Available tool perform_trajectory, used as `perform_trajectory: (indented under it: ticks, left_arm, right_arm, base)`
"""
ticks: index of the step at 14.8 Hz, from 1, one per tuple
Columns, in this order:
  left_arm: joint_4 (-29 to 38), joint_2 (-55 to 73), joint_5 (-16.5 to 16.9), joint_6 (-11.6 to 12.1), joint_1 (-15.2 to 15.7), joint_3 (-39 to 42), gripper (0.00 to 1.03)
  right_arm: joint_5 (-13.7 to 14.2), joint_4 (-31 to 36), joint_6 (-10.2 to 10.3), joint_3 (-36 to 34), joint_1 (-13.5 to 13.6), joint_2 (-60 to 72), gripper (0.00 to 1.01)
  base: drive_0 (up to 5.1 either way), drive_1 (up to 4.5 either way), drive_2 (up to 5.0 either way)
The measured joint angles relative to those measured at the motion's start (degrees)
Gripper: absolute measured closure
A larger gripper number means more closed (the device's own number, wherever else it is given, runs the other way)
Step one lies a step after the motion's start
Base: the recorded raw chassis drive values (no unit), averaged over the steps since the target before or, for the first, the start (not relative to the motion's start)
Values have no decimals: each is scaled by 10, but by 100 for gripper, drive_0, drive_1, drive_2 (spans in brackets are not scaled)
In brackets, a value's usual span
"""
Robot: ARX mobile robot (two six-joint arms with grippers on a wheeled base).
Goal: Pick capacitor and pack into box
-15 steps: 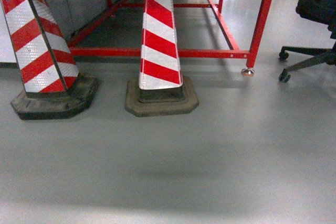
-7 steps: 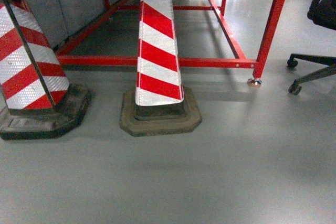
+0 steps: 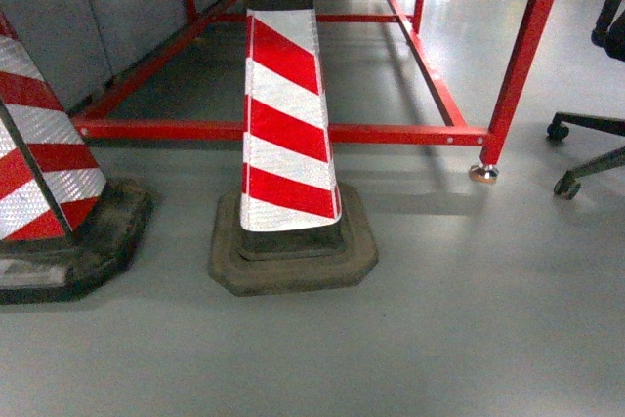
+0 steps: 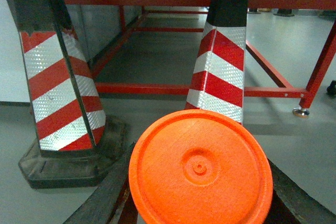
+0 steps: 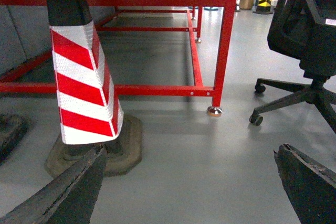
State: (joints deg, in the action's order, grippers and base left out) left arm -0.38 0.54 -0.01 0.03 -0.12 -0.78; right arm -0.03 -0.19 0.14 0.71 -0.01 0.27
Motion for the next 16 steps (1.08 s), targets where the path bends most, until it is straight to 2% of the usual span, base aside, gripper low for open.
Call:
perform_trajectory:
  ticks: [16]
  left_arm:
    - [0,0,0,0,0,0,59]
  right_arm:
    - [0,-1,0,0,0,0,3]
  base:
    - [9,401,-384]
